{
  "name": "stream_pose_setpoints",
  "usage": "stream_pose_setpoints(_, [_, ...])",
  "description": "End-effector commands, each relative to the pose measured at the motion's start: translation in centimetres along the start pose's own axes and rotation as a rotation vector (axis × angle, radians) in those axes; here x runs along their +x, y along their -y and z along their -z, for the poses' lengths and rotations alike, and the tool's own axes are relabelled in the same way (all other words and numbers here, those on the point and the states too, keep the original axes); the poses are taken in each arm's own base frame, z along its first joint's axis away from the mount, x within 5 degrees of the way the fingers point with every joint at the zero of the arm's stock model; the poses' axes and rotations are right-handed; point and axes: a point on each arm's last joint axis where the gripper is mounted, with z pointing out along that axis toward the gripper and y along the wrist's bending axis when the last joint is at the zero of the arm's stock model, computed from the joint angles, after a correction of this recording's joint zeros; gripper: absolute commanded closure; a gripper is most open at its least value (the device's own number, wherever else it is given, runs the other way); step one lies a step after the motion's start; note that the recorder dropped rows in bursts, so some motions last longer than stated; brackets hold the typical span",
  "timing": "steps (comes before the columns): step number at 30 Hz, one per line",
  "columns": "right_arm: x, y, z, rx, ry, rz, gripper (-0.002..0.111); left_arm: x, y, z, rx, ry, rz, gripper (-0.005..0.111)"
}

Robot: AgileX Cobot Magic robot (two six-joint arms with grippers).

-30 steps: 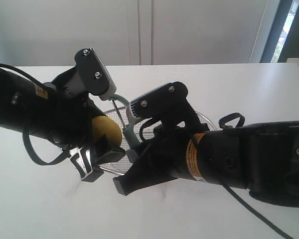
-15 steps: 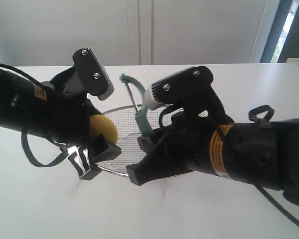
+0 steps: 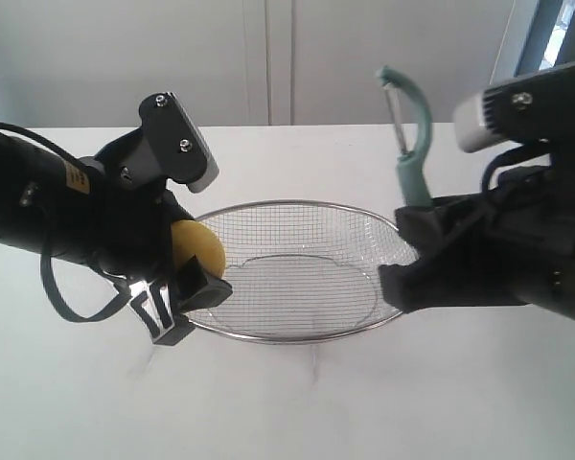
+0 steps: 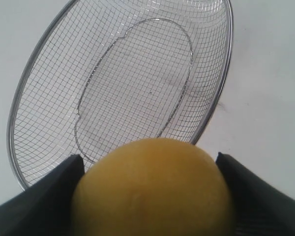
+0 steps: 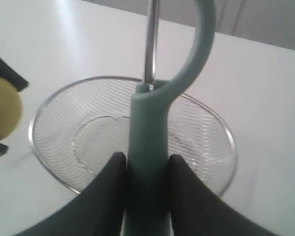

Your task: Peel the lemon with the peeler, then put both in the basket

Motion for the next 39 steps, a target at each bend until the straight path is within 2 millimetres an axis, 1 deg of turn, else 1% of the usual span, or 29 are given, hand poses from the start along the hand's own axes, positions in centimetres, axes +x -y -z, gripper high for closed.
stream_pose_setpoints(1, [1.0,2.5,1.5,0.218,-0.110,0.067,0.108,-0.4,0.0,0.2,-0.002,0.020,0.015,0.107])
stream_pose_setpoints(4, [1.9,2.9,1.2,0.268,-0.159,0.106,0.108,-0.4,0.0,0.2,-0.007,0.027,0.023,0.107])
stream_pose_setpoints(8, [2.9,2.3,-0.2,0.243,-0.202,0.142,0.108,-0.4,0.0,0.2,-0.008,0.028,0.023,0.107])
stream_pose_setpoints(9, [3.3,1.8,-1.2,0.212,-0.219,0.166,0.108,-0.4,0.0,0.2,-0.008,0.028,0.023,0.107])
stream_pose_setpoints(12, [3.8,0.9,-2.9,0.180,-0.247,0.194,0.108,-0.4,0.0,0.2,-0.007,0.029,0.027,0.107])
stream_pose_setpoints(13, [4.3,0.3,-4.3,0.159,-0.266,0.206,0.108,-0.4,0.0,0.2,-0.007,0.029,0.027,0.107])
stream_pose_setpoints(14, [4.6,0.1,-4.8,0.150,-0.273,0.211,0.108,-0.4,0.0,0.2,-0.007,0.029,0.027,0.107])
stream_pose_setpoints(15, [5.2,-0.5,-6.2,0.116,-0.291,0.207,0.108,-0.4,0.0,0.2,-0.007,0.029,0.027,0.107])
stream_pose_setpoints(16, [5.5,-0.8,-6.9,0.089,-0.301,0.202,0.108,-0.4,0.0,0.2,-0.007,0.029,0.027,0.107])
stream_pose_setpoints(17, [5.9,-1.3,-8.3,0.037,-0.313,0.179,0.108,-0.4,0.0,0.2,-0.007,0.029,0.027,0.107])
stream_pose_setpoints(18, [5.9,-1.6,-8.8,0.019,-0.316,0.169,0.108,-0.4,0.0,0.2,-0.007,0.029,0.027,0.107])
stream_pose_setpoints(20, [5.7,-2.8,-10.9,-0.060,-0.318,0.155,0.108,-0.4,0.0,0.2,-0.007,0.029,0.027,0.107])
stream_pose_setpoints(23, [5.2,-4.3,-12.5,-0.166,-0.296,0.140,0.108,-0.4,0.0,0.2,-0.007,0.029,0.027,0.107])
stream_pose_setpoints(25, [5.2,-5.0,-13.0,-0.222,-0.289,0.130,0.108,-0.4,0.0,0.2,-0.007,0.029,0.027,0.107])
stream_pose_setpoints(30, [4.9,-5.9,-12.7,-0.295,-0.264,0.090,0.108,-0.5,0.0,0.2,-0.008,0.030,0.027,0.107])
stream_pose_setpoints(36, [4.3,-6.8,-12.0,-0.352,-0.230,0.072,0.108,-0.5,0.0,0.2,-0.008,0.030,0.027,0.107])
stream_pose_setpoints(39, [3.9,-6.7,-11.5,-0.351,-0.214,0.072,0.108,-0.5,0.0,0.2,-0.008,0.030,0.027,0.107])
